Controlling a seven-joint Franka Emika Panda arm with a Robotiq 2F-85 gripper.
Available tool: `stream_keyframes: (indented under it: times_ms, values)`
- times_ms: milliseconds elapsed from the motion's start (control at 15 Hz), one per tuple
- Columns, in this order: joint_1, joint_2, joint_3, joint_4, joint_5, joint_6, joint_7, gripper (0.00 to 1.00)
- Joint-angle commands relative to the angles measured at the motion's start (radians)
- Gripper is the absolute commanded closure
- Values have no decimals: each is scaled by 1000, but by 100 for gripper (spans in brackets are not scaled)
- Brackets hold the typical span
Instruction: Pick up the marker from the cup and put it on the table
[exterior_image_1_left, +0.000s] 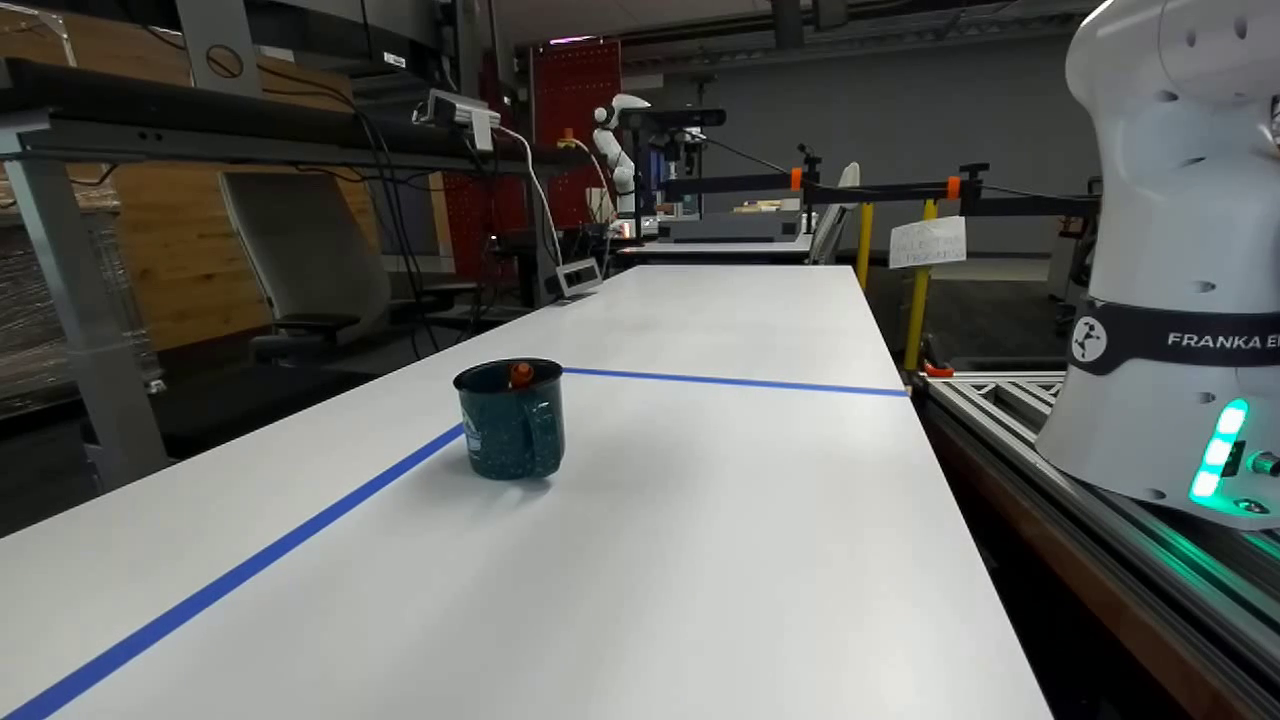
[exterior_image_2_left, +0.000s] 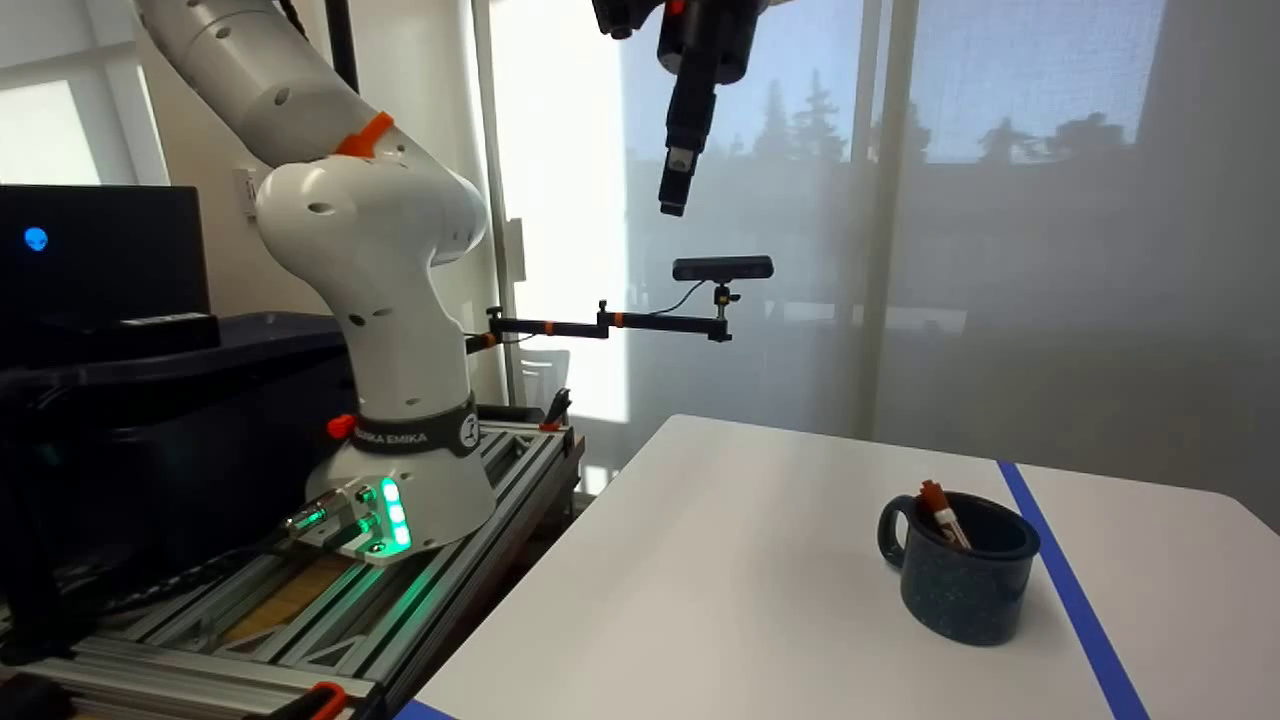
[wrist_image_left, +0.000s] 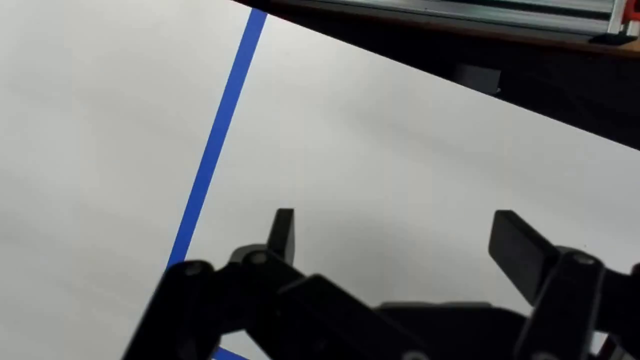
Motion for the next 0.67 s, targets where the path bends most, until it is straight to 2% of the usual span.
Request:
stream_keyframes:
  times_ms: [0, 600]
  values:
    - [-15, 176, -40, 72, 49, 58, 64, 0]
    - [-59, 535, -137, 250, 357, 127, 128, 0]
